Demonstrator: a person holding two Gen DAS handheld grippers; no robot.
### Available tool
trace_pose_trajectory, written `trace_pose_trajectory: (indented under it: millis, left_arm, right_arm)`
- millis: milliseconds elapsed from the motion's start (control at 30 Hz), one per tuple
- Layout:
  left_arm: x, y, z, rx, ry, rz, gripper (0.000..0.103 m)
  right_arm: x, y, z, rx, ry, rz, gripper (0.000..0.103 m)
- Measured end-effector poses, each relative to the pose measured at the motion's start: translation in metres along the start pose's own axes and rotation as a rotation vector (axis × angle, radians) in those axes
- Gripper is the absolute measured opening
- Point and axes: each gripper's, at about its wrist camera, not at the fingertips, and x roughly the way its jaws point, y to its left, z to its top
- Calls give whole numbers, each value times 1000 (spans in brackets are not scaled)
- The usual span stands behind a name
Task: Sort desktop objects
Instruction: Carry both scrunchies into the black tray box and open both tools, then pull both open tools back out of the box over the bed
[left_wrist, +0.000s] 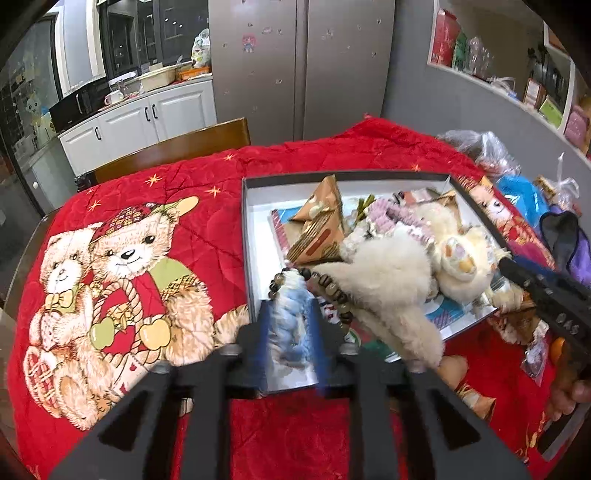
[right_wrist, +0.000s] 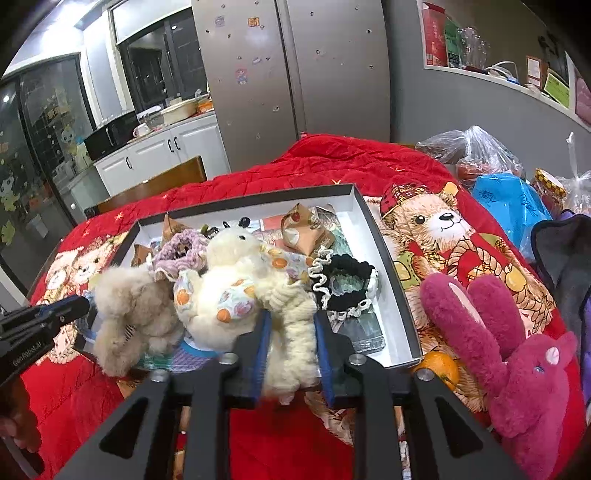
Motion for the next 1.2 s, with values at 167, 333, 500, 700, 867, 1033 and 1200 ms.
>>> trace_pose_trajectory:
  millis: [167,333,500,700,867,1033,1200]
  left_arm:
    - [-5,0,1,4,-15,4,67]
    - [-9,0,1,5,-23,-3,72]
    - [-9,-1,1,12,-24,2,72]
    - [-9,-1,1,8,-17,7,72]
    - [-10,0,2,3,-12,6,72]
    - [-23,0,2,4,-15,-10,78]
    - [-57,-12,1,30,-60,-22,84]
  right_arm:
    - [-10,3,3,-15,-48,-26,57]
    - [-11,4,3,-19,-46,-14,58]
    - [-10,5,3,-20,-41,-9,58]
    - [-9,6,1,-26,-36,-17,58]
    - [-12,11,1,-50,-41,-26,64]
    - [-22,15,3,-53,-59,-48,68]
    - [-46,21,7,-54,-98,-34,73]
